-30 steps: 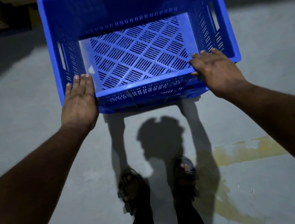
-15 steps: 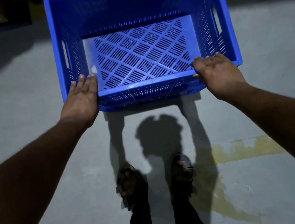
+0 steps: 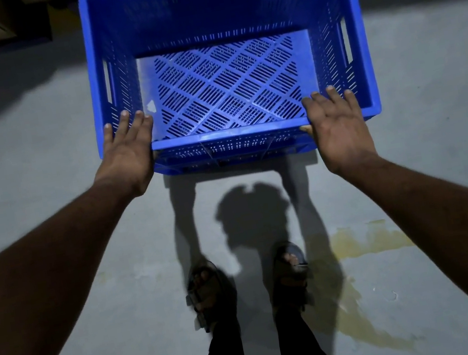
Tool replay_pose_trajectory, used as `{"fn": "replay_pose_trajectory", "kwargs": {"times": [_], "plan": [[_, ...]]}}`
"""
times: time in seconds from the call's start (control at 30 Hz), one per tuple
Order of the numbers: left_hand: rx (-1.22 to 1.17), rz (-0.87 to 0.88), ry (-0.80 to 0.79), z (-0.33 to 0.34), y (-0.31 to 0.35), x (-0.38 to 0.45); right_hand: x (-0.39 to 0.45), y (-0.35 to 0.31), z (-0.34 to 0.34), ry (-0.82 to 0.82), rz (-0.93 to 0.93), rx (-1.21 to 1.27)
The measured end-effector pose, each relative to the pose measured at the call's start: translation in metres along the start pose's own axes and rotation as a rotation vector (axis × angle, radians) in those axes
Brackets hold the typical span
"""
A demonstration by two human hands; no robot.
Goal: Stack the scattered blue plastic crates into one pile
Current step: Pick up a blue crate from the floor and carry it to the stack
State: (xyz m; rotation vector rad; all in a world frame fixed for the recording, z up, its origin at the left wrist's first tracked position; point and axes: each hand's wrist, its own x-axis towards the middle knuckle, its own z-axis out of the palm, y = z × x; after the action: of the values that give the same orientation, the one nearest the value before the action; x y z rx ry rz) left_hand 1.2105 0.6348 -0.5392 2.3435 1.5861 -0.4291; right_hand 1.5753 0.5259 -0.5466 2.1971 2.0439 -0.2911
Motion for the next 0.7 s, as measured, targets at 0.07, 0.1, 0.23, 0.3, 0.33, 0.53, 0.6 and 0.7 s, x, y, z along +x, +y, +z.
{"fn": "replay_pose_trajectory", "kwargs": {"times": [0.07,0.1,0.23,0.3,0.33,0.53,0.6,0.7], "plan": [[-0.019,0.006,-0.003,-0.002,-0.001,0.0,-0.003,-0.004,0.001,0.005,0.022,-0.002],[-0.026,-0.001,0.007,-0.002,0.001,-0.003,-0.003,-0.004,0.0,-0.001,0.029,-0.001],[-0.081,-0.091,0.06,0.004,0.013,-0.019,-0.001,-0.004,-0.007,-0.081,0.047,0.024],[-0.13,-0.11,0.06,0.003,0.021,-0.031,-0.003,-0.007,-0.015,-0.131,0.067,0.042],[-0.153,-0.106,0.053,0.001,0.024,-0.039,-0.006,-0.01,-0.021,-0.156,0.073,0.05],[-0.329,-0.127,0.05,-0.05,0.05,-0.128,-0.069,-0.06,-0.099,-0.22,0.038,0.248],[-0.347,-0.092,0.089,-0.085,0.058,-0.172,-0.099,-0.085,-0.142,-0.246,-0.001,0.263],[-0.388,-0.1,0.159,-0.139,0.059,-0.24,-0.139,-0.129,-0.204,-0.291,-0.052,0.242]]}}
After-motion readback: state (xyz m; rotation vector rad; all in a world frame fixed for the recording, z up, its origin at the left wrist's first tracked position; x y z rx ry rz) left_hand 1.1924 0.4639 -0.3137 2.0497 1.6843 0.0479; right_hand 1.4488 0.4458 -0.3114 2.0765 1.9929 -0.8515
